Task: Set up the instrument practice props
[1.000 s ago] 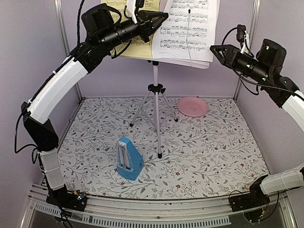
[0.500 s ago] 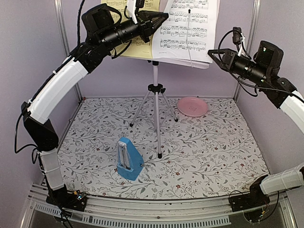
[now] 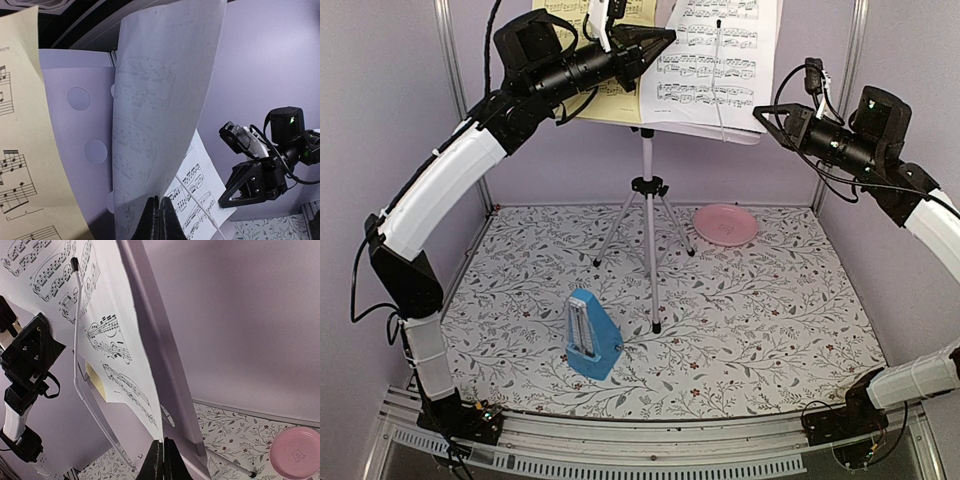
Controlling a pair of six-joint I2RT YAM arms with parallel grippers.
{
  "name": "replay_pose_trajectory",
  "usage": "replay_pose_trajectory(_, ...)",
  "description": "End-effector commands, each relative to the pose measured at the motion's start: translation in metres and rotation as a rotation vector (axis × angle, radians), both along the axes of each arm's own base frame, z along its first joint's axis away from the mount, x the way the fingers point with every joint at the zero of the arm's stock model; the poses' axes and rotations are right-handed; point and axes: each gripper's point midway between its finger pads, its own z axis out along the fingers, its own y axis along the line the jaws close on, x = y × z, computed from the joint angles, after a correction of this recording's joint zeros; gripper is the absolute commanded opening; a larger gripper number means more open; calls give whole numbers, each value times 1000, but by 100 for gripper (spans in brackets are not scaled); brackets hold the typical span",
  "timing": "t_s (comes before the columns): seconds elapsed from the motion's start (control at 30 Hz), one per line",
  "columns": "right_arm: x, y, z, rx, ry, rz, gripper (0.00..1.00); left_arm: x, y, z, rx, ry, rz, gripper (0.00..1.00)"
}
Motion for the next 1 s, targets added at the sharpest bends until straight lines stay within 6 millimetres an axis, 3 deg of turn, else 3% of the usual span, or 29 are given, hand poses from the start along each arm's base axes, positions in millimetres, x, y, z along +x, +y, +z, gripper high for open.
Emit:
replay_pose_trajectory(0.0,5,-1,12,33,-12,-18,0,0,-7,-7,6,3,-12,0)
replay_pose_trajectory(0.37,2,-6,5,30,3,-35,0,0,0,-6,-2,17,21,7)
replay_pose_trajectory(0.67,0,-7,-1,23,15,-37,0,4,10,1,-16,2,76,25)
replay_pose_trajectory(0.97,-1,-8,-2,24,13,-36,0,9,21,3,-11,-1,131,26)
